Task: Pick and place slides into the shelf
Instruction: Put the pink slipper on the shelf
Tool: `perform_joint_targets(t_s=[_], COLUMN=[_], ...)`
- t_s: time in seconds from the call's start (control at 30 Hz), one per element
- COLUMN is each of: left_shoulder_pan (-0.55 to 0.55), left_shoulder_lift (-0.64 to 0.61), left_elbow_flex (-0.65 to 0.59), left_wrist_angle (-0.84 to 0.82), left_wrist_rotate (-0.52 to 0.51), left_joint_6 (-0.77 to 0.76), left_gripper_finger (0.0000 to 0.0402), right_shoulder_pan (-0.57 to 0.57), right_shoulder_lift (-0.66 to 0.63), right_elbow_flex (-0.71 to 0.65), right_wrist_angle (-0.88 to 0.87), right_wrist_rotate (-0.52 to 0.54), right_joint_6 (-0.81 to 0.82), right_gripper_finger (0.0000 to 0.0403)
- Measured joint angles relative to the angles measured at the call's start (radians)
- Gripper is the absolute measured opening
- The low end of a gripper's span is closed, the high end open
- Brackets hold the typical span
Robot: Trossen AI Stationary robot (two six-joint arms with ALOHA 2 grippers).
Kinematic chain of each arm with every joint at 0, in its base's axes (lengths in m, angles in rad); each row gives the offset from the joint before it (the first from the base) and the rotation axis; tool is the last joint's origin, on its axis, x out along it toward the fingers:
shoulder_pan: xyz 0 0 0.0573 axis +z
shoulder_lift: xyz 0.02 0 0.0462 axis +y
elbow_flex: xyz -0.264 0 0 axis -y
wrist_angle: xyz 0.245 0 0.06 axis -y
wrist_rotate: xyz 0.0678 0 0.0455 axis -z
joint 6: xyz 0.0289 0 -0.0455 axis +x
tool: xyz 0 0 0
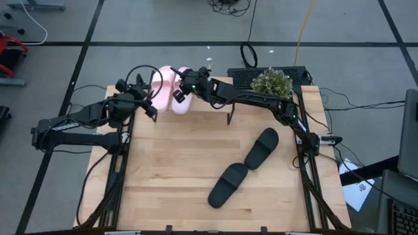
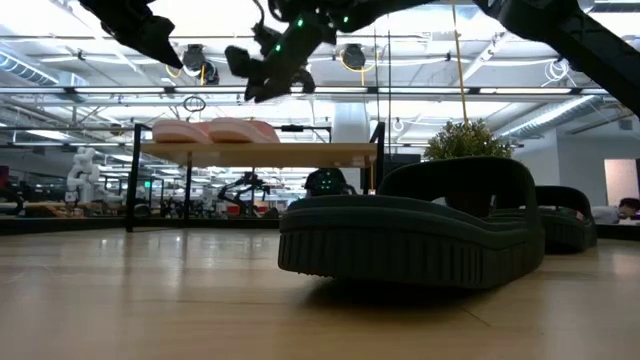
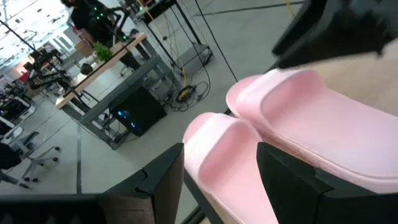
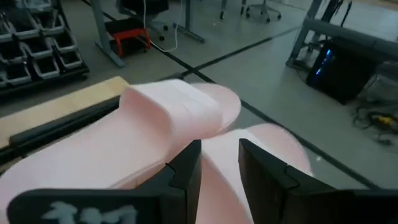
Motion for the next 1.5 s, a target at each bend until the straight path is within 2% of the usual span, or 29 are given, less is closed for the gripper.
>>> perform_joint_targets(t_s=[0.2,0.4,0.57,0.73,0.87,0.97,1.17,1.3,1.5], left_shoulder_pan=[0.000,0.000,0.000,0.000,0.000,0.000,0.000,0.000,0.000], left_shoulder_lift=[0.000,0.000,0.000,-0.001,-0.009,-0.021,-0.043,-0.048,-0.047], left_elbow_flex=[0.000,0.000,0.000,0.000,0.000,0.000,0.000,0.000,0.000], left_wrist_angle=[-0.003,0.004,0.030,0.032,0.035,0.034,0.034,0.035,0.036], left_wrist_rotate=[0.056,0.103,0.103,0.100,0.078,0.075,0.075,0.074,0.075], left_joint_6=[-0.024,-0.026,-0.022,-0.003,0.002,0.003,0.008,0.016,0.023], left_gripper_finger=[0.0209,0.0209,0.0209,0.0209,0.0209,0.0209,0.0209,0.0209,0.0209], right_shoulder_pan=[0.026,0.036,0.024,0.007,-0.017,-0.032,-0.072,-0.090,-0.091], right_shoulder_lift=[-0.057,-0.104,-0.100,-0.101,-0.101,-0.102,-0.104,-0.099,-0.103], right_elbow_flex=[0.000,0.001,0.000,-0.021,-0.025,-0.083,-0.156,-0.237,-0.287], right_wrist_angle=[-0.107,-0.362,-0.448,-0.441,-0.417,-0.311,-0.289,-0.236,-0.120], right_wrist_rotate=[0.106,0.107,0.098,0.086,-0.067,-0.094,-0.118,-0.139,-0.140], right_joint_6=[-0.081,-0.043,-0.014,0.003,0.018,0.027,0.063,0.076,0.057], right_gripper_finger=[0.0098,0.0098,0.0095,0.0055,0.0008,0.0012,0.0015,0.0004,0.0001])
